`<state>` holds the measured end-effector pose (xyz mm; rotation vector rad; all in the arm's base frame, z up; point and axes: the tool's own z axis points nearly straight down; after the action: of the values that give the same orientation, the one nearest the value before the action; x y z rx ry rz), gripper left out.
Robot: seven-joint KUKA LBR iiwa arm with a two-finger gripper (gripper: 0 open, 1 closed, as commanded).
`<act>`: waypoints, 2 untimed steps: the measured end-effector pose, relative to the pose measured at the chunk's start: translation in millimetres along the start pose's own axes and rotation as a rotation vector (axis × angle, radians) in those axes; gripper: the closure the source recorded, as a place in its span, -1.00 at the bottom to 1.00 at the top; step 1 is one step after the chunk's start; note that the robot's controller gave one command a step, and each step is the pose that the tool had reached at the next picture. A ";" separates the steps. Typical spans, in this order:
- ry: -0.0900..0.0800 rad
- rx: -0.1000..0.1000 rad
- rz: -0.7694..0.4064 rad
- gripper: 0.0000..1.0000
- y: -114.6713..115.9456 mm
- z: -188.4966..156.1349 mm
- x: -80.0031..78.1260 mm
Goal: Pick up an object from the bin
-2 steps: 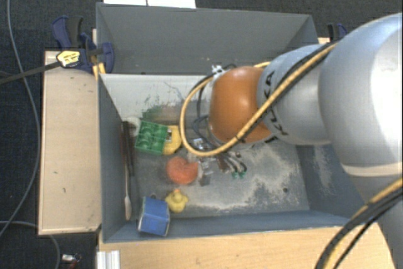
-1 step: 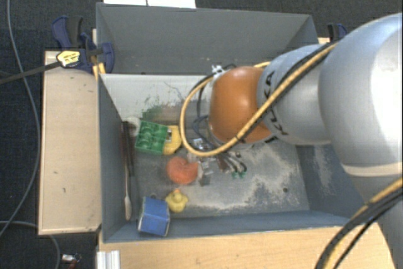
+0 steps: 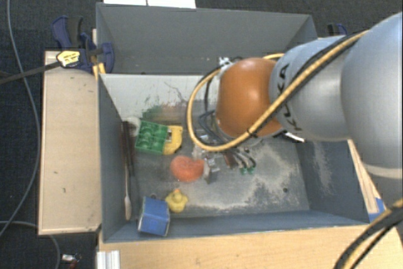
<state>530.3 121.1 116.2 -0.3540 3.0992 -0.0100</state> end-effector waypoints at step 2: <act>0.000 0.000 -0.063 1.00 -17.9 -49.6 25.1</act>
Offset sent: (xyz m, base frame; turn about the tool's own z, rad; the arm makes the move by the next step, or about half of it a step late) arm -0.0248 -0.0236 0.1185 -0.0241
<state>508.7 98.2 165.4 -0.4513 3.0869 -0.0105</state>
